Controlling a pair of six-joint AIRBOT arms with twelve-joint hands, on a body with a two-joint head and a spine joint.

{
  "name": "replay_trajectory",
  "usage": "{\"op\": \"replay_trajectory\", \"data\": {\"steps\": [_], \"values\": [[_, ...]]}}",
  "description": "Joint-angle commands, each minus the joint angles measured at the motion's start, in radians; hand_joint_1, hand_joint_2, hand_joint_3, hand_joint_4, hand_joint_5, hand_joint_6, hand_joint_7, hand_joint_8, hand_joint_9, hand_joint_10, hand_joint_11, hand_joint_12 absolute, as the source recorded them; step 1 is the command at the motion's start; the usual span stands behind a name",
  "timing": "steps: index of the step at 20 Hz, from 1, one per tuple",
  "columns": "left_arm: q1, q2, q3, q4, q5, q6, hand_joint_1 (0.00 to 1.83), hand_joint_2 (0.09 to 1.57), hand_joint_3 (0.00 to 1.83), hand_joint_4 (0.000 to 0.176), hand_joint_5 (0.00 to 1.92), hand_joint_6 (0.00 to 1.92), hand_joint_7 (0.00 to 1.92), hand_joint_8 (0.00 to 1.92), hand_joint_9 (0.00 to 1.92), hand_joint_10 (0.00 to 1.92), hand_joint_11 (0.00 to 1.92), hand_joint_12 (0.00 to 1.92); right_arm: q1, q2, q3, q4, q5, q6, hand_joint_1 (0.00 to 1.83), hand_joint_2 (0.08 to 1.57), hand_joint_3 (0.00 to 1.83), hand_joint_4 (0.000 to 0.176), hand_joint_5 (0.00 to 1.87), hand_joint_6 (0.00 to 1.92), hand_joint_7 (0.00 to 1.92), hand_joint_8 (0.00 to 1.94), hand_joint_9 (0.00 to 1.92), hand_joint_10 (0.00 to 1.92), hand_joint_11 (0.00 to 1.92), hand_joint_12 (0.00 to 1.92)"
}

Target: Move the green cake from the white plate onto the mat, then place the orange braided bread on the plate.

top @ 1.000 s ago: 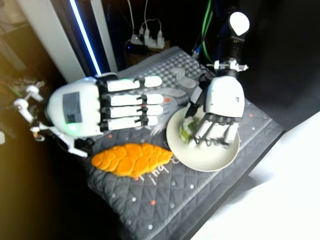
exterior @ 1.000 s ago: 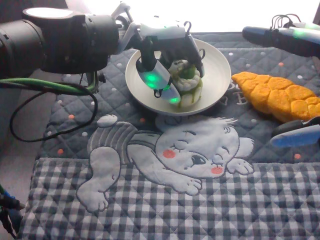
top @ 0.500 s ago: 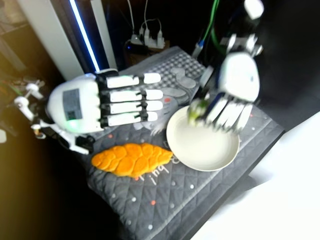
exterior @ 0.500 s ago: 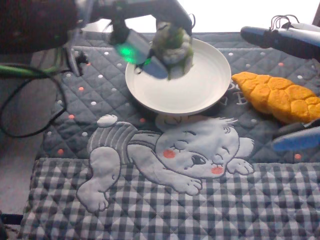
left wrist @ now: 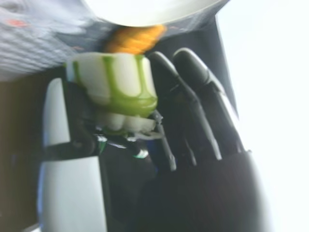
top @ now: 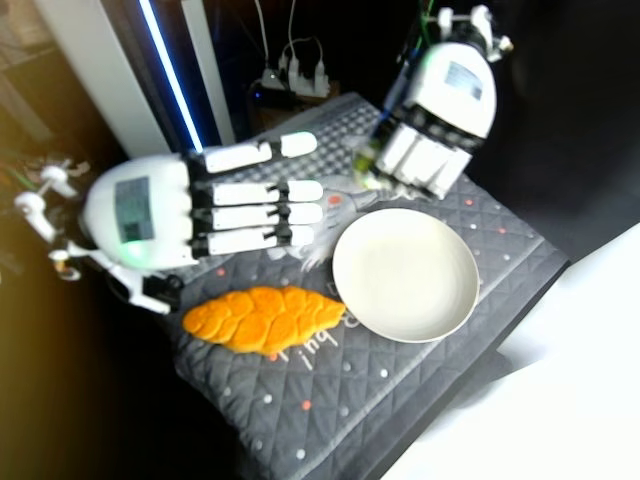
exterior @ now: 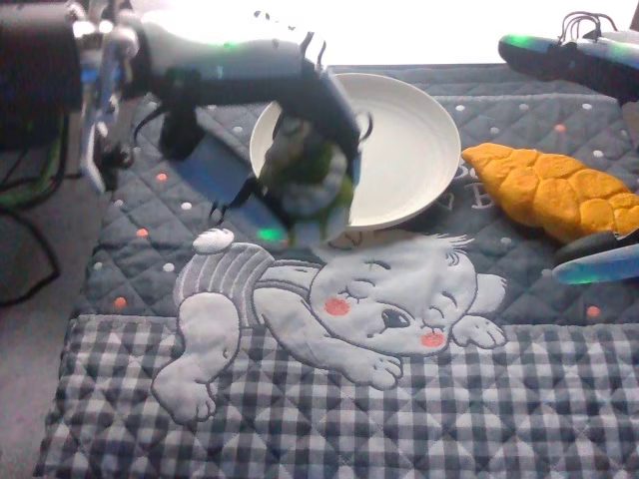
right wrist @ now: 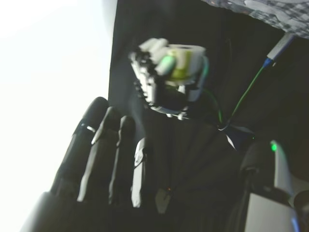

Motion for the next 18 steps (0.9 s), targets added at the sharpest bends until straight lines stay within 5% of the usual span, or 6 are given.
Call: {"op": "replay_trajectory", "data": {"steps": [1,3,5,15,17,18], "values": [[-0.002,0.017,-0.010,-0.057,-0.045,0.006,1.28,1.03,0.00,0.000,1.42,0.18,1.01,0.99,0.99,0.88,0.73,1.39,0.004,0.012,-0.001,0.033,0.122,0.009,0.89,0.68,0.00,0.176,0.26,0.00,0.43,0.00,0.46,0.00,0.29,0.72],[0.006,0.039,-0.041,-0.030,-0.032,0.020,1.28,1.04,0.00,0.000,1.44,0.11,0.96,1.08,0.90,1.10,0.74,1.50,0.004,0.015,-0.002,0.033,0.122,0.009,0.89,0.65,0.00,0.176,0.26,0.00,0.44,0.00,0.45,0.00,0.30,0.65],[0.015,0.049,-0.058,0.001,-0.029,0.014,1.33,1.17,0.00,0.000,1.01,0.99,0.76,1.18,0.73,1.42,0.63,1.53,0.004,0.015,-0.001,0.033,0.122,0.009,0.88,0.66,0.00,0.175,0.24,0.00,0.44,0.00,0.46,0.00,0.33,0.59],[0.098,0.073,-0.098,0.063,0.005,-0.022,1.23,1.10,0.00,0.000,1.06,0.77,0.96,1.12,0.82,1.14,0.73,1.47,0.004,0.005,0.000,0.035,0.122,0.008,0.85,0.73,0.00,0.127,0.22,0.00,0.44,0.00,0.49,0.00,0.30,0.71],[0.103,0.074,-0.098,0.064,0.013,-0.022,1.24,1.08,0.00,0.000,1.16,0.71,0.95,1.02,0.73,1.06,0.59,1.50,0.004,0.005,0.000,0.035,0.122,0.008,0.78,0.74,0.01,0.149,0.21,0.00,0.44,0.00,0.48,0.00,0.28,0.70],[0.106,0.076,-0.098,0.064,0.017,-0.022,1.11,1.03,0.00,0.136,1.17,0.67,0.93,0.65,0.69,1.07,0.52,1.56,0.004,0.004,0.000,0.035,0.122,0.008,0.72,0.75,0.01,0.121,0.20,0.00,0.44,0.00,0.49,0.00,0.29,0.70]]}}
